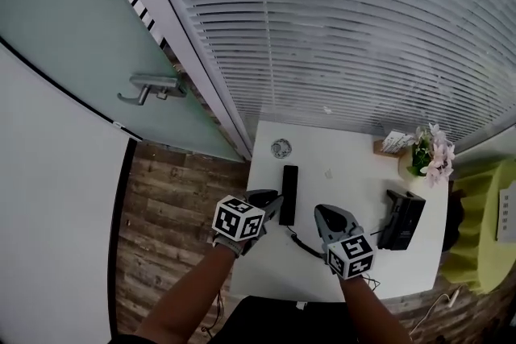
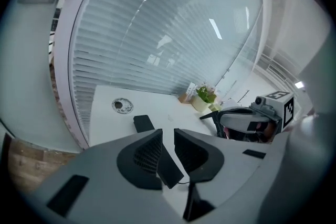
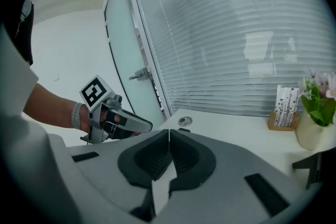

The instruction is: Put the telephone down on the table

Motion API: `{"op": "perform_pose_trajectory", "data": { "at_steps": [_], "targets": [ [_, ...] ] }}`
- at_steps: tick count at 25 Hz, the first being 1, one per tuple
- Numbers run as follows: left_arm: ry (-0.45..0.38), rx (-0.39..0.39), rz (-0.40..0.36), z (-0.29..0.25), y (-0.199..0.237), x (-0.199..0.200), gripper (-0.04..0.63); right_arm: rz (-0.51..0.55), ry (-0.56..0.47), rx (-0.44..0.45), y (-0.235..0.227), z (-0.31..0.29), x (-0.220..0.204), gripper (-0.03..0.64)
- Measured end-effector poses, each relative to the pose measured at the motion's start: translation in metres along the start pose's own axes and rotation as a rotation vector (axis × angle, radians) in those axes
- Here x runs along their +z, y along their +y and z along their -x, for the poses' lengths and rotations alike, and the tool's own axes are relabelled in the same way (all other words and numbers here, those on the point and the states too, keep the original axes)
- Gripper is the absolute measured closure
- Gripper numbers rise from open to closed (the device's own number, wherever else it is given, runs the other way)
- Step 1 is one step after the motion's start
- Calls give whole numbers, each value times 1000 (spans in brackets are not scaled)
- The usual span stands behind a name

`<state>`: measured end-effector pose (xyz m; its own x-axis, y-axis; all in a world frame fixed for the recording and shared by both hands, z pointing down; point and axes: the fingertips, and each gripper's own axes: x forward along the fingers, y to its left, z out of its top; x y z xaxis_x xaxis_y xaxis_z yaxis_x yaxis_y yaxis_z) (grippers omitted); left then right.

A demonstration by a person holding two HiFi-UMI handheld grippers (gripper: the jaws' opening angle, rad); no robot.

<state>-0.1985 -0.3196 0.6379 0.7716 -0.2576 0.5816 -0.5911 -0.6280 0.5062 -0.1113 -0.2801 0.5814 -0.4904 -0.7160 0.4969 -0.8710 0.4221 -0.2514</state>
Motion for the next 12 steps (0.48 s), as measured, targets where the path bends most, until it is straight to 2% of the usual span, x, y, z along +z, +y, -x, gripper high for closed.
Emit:
{"op": "perform_pose_trajectory", "data": {
  "at_steps": [7, 12],
  "targets": [
    [-28, 7, -97, 22, -51, -5, 580, -6, -32, -33, 6, 51, -4, 594],
    [-110, 3, -172, 36, -99, 5, 586, 25, -72, -18, 14, 90, 1, 594]
  ]
}}
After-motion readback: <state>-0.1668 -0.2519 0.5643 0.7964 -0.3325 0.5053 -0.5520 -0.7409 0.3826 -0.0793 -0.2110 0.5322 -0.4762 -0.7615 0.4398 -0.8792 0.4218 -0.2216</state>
